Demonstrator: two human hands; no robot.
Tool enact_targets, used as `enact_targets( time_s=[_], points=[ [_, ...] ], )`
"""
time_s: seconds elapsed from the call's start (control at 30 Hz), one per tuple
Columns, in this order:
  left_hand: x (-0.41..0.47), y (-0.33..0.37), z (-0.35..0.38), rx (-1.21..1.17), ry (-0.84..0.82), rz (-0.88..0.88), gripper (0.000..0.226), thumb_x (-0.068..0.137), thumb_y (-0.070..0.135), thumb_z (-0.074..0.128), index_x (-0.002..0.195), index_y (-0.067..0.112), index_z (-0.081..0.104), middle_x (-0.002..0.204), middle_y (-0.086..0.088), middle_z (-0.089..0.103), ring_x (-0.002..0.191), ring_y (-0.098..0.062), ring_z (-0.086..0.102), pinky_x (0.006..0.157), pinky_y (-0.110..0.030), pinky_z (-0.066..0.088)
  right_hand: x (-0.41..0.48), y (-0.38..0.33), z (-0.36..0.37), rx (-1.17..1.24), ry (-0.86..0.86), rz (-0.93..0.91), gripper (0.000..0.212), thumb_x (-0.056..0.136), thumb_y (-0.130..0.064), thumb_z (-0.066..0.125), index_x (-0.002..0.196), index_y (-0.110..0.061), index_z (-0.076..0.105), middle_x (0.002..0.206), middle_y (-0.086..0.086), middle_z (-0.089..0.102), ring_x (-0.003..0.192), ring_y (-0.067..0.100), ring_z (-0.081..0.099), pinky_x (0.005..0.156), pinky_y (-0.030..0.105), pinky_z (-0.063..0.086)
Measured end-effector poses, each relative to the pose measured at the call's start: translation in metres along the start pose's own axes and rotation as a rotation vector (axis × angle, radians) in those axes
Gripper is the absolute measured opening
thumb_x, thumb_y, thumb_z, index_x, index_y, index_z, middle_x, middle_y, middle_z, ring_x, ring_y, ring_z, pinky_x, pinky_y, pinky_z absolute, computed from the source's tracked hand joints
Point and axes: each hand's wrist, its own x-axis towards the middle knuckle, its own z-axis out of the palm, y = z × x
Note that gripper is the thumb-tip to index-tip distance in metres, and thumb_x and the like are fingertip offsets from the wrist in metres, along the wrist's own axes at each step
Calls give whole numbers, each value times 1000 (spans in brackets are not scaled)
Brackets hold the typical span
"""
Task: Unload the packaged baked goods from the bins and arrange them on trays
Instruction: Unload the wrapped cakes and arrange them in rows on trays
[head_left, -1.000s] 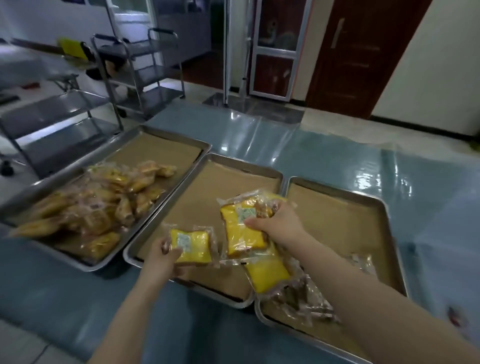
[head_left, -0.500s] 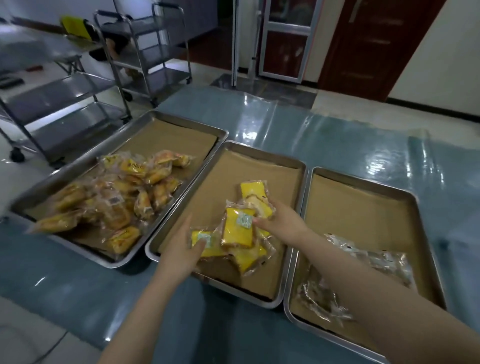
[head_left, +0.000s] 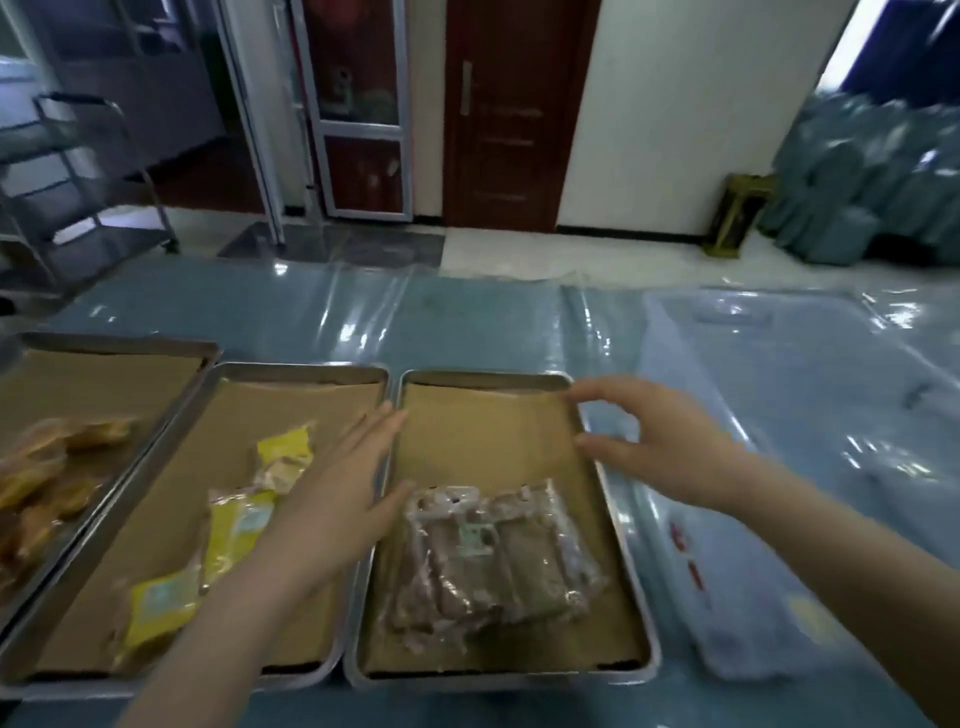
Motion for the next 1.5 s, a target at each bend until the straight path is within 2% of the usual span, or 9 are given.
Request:
enact_targets(
  time_s=[0.23,0.43,0.67,0.8,0.97,1.1,1.23,1.37,1.5],
  points=[
    [46,115,69,-112,-36,197,57,90,32,58,135,46,26,144,23,21,135,7,13,100,1,1,-84,143,-88,58,128,235,24,85,-25,69,103,-38,61,105,-22,62,103,1,58,90,23,45],
    [79,210,125,-425,-9,126,66,79,43,61,132,58,25,137,31,32,125,13,28,96,-10,26,-98,249,-108,-137,-437,461,48,82,-36,72,125,-31,52,113,-9,59,94,7,61,68,3,39],
    [104,279,197,-159,-184,1,91,83,49,59,148,36,-4,158,8,-4,143,-10,-11,117,-37,4,-91,302,-42,-388,-1081,663,71,82,-36,73,137,-5,40,103,16,58,86,34,67,66,41,58],
    [103,276,213,182,-162,-2,89,85,57,49,147,33,-10,158,1,-13,141,-18,-23,113,-45,-7,-86,301,-12,-392,-1181,529,58,81,-13,74,131,0,48,107,20,60,76,28,65,59,31,56],
    [104,276,216,226,-126,0,83,85,54,49,148,29,0,159,1,-3,142,-19,-19,114,-45,-1,-78,306,-3,-479,-1062,143,104,74,-12,78,148,-36,9,113,10,49,98,28,57,72,33,52],
    [104,276,216,237,-122,0,81,86,53,49,149,28,4,159,1,2,143,-19,-17,115,-45,4,-88,308,13,-714,-1076,-376,113,75,-21,78,144,-51,-6,156,2,-6,141,36,3,110,52,28],
    [104,278,214,237,-129,-8,79,87,50,49,149,26,6,158,2,4,143,-18,-16,115,-44,5,-91,306,34,-790,-1133,-585,95,76,-24,78,146,-44,17,156,-1,-25,140,31,-27,112,57,-3],
    [103,278,214,219,-125,-13,77,87,46,49,149,25,8,158,1,7,143,-16,-15,115,-44,4,-86,310,36,-914,-1040,-575,75,81,-25,72,145,-29,31,160,0,2,144,29,-18,109,65,-6],
    [105,277,216,252,-134,8,75,88,45,49,149,24,9,158,-1,7,144,-17,-13,115,-46,3,-73,306,10,-956,-986,-358,61,81,-29,70,133,-21,40,126,7,55,123,30,46,112,61,13]
  ],
)
